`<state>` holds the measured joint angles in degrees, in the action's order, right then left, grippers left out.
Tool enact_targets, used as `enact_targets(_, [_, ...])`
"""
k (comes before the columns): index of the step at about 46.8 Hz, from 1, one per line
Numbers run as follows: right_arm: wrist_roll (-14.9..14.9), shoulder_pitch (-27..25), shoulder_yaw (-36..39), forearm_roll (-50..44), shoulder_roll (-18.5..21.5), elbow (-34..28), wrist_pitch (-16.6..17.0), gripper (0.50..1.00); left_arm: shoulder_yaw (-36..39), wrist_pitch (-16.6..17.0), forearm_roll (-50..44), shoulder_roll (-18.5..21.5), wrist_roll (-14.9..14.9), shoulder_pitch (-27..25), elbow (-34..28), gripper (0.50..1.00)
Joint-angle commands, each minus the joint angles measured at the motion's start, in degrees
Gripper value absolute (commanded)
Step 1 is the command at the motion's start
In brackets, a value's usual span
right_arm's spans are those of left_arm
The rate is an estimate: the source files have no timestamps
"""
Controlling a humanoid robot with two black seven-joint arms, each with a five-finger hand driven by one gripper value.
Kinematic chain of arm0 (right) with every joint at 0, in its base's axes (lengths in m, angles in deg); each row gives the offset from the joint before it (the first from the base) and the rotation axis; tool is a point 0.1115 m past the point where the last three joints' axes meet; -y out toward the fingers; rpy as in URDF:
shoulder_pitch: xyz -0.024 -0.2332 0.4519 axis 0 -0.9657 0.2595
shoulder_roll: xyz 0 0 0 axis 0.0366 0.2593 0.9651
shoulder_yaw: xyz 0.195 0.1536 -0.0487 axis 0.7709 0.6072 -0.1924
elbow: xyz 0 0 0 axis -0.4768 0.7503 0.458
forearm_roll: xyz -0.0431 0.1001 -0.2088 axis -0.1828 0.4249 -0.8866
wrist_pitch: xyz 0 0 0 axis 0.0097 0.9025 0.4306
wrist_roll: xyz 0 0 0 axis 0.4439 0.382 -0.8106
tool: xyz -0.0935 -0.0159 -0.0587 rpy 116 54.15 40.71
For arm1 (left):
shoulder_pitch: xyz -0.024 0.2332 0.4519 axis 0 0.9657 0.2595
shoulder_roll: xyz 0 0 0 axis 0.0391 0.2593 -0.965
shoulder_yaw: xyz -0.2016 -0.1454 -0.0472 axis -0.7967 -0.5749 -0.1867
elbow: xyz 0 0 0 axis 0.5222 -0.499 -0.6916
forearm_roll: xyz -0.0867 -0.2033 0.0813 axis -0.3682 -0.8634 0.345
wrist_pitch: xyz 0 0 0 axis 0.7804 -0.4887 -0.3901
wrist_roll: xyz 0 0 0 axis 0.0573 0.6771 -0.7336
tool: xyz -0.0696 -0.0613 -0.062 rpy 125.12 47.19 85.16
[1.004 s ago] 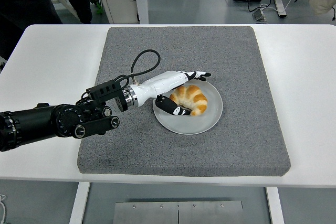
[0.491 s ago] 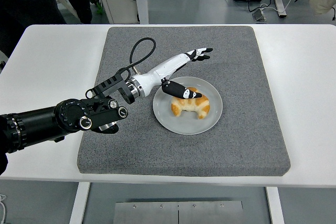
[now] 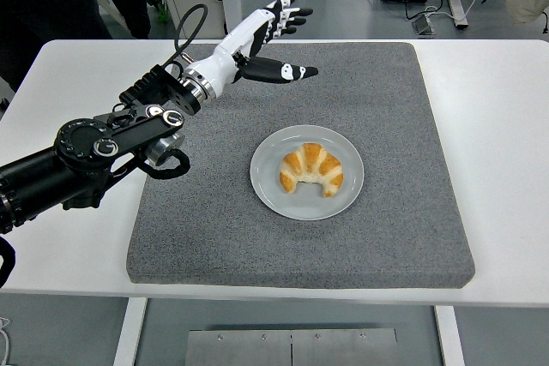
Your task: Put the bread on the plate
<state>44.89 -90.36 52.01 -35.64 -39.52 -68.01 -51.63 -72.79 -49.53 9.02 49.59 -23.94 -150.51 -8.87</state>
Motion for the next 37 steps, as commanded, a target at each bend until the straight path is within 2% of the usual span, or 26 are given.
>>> enact_targets(1, [0.0,0.0,0.0,0.0,0.0,0.0,0.0,1.0,-2.7,0.0,-2.0,1.0,0.2,0.0,0.2,0.927])
enact_targets(14, [0.0,0.0,0.0,0.0,0.0,0.0,0.0,1.0,-6.8,-0.2,-16.1,3.1,2.9,0.2,2.4,0.927])
enact_targets(20, [0.0,0.0,0.0,0.0,0.0,0.0,0.0,1.0,-8.9,-2.7,-21.6,3.5,3.1,0.4,4.0,0.927])
enact_targets(29, [0.0,0.0,0.0,0.0,0.0,0.1,0.0,1.0,-13.6,-6.7,-24.3,3.2,3.2,3.9,6.4,0.927])
enact_targets(37, [0.0,-0.1,0.0,0.0,0.0,0.1,0.0,1.0,-17.5,-7.1,-24.3,3.0,3.2,6.2,6.8,0.927])
